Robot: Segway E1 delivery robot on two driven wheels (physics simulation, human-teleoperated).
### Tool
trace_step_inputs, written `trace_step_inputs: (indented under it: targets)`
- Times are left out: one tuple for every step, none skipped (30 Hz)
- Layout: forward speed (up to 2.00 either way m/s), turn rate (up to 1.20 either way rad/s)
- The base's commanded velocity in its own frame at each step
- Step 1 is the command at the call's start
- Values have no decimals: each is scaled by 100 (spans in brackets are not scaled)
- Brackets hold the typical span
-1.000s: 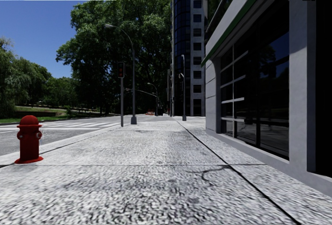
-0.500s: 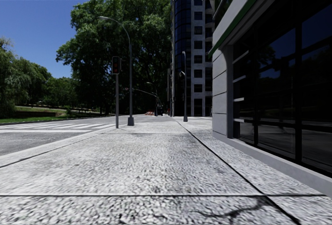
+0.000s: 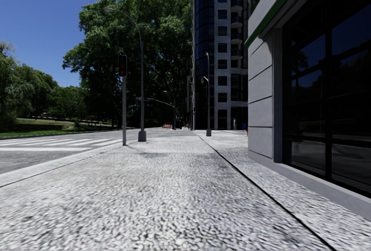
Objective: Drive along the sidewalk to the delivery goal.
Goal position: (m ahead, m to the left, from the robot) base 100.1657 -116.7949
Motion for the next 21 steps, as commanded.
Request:
trace_step_inputs:
  targets:
    - [200, 0]
    - [200, 0]
    - [200, 0]
    - [200, 0]
    - [200, 0]
    - [200, 0]
    - [200, 0]
    - [200, 0]
    - [200, 0]
    - [200, 0]
    - [200, 0]
    - [200, 0]
    - [200, 0]
    - [200, 0]
    - [200, 0]
    - [200, 0]
    - [200, 0]
    - [200, 0]
    - [200, 0]
    - [200, 0]
    - [200, 0]
